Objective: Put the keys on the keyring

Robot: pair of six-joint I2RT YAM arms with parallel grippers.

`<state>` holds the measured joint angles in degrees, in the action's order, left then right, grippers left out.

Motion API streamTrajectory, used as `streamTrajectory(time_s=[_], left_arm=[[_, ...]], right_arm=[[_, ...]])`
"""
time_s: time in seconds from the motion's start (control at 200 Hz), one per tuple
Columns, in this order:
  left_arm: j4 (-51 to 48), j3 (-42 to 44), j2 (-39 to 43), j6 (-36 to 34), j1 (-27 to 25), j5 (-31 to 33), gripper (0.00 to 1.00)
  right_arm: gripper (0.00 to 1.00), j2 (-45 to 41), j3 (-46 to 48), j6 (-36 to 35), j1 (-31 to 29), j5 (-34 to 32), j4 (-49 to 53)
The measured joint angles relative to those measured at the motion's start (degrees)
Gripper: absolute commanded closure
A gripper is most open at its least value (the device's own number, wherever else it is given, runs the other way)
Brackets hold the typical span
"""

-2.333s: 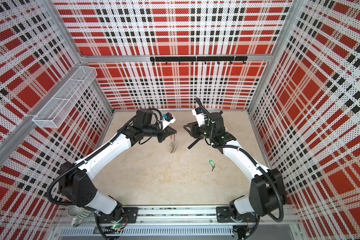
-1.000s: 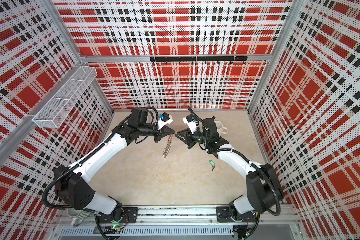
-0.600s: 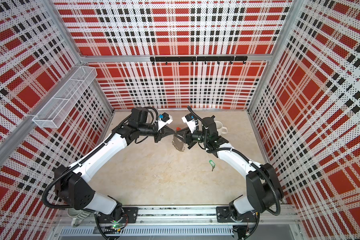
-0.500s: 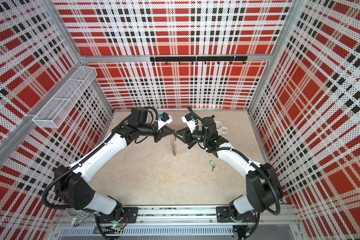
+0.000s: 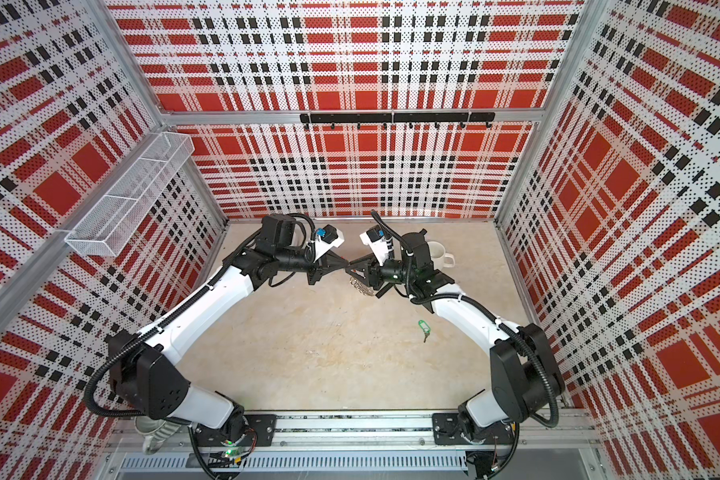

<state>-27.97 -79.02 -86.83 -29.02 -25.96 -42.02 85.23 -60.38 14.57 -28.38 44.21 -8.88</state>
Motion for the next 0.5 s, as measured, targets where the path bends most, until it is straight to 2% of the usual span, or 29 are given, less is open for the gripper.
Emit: streamTrajectory(time_s=[0.16,0.456,0.501], left_arm=[[-0.2,0.0,0.0,0.0,0.0,0.0,1.0],[-0.9,0.0,0.0,0.0,0.2,0.0,1.0],[-0.9,0.0,0.0,0.0,0.2,0.1,1.0]], right_arm=[[0.7,0.2,-0.1,-0.1,0.0,0.3,0.0],[0.84,0.2,-0.1,-0.6,0.0,0.6,0.7],[0.89,0.2,-0.1,-0.8,0.0,0.6,0.8]])
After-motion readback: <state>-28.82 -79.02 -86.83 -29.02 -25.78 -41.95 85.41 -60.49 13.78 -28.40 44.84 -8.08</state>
